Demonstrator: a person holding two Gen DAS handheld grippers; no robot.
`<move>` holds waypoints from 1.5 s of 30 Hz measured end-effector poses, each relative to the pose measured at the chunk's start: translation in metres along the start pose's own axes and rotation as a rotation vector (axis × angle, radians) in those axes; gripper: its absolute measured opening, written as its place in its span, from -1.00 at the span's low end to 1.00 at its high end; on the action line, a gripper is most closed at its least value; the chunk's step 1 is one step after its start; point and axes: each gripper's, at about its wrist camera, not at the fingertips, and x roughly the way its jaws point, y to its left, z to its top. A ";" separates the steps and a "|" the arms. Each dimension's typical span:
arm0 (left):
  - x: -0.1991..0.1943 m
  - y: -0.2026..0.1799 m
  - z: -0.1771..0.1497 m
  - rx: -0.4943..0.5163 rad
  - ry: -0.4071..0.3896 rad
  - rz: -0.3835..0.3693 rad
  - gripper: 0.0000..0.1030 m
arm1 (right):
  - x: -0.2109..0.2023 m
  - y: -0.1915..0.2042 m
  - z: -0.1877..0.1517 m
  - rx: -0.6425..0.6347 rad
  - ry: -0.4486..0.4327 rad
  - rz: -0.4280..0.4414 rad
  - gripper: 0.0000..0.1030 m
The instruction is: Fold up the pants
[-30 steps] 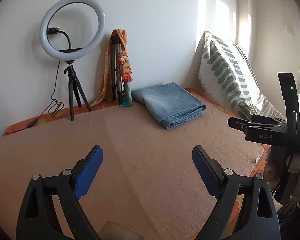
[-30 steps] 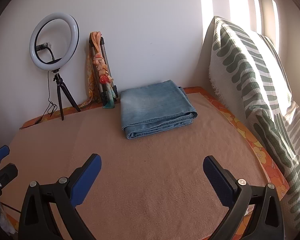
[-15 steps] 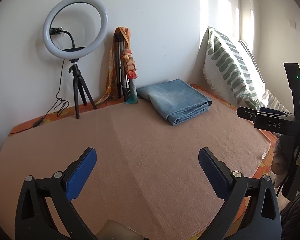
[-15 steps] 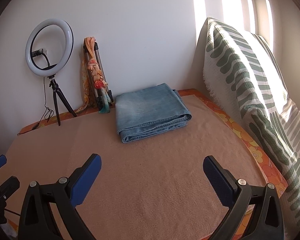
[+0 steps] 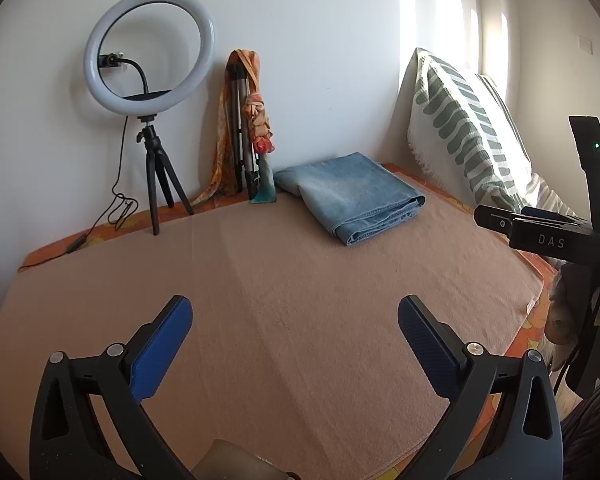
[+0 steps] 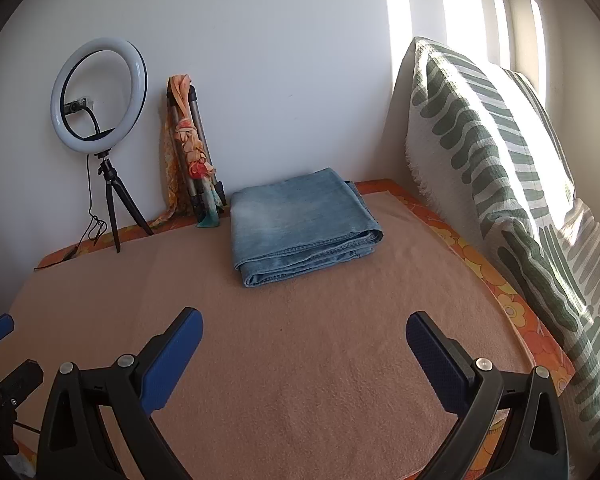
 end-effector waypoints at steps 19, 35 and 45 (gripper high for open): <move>0.001 -0.001 -0.001 0.013 0.004 -0.002 0.99 | -0.002 0.003 0.000 -0.003 -0.007 0.006 1.00; 0.002 0.003 -0.001 0.000 0.010 -0.007 0.99 | -0.002 0.004 0.000 -0.007 -0.004 0.010 1.00; 0.000 0.005 0.000 -0.003 0.000 -0.027 0.99 | -0.001 0.006 0.000 -0.010 -0.002 0.009 1.00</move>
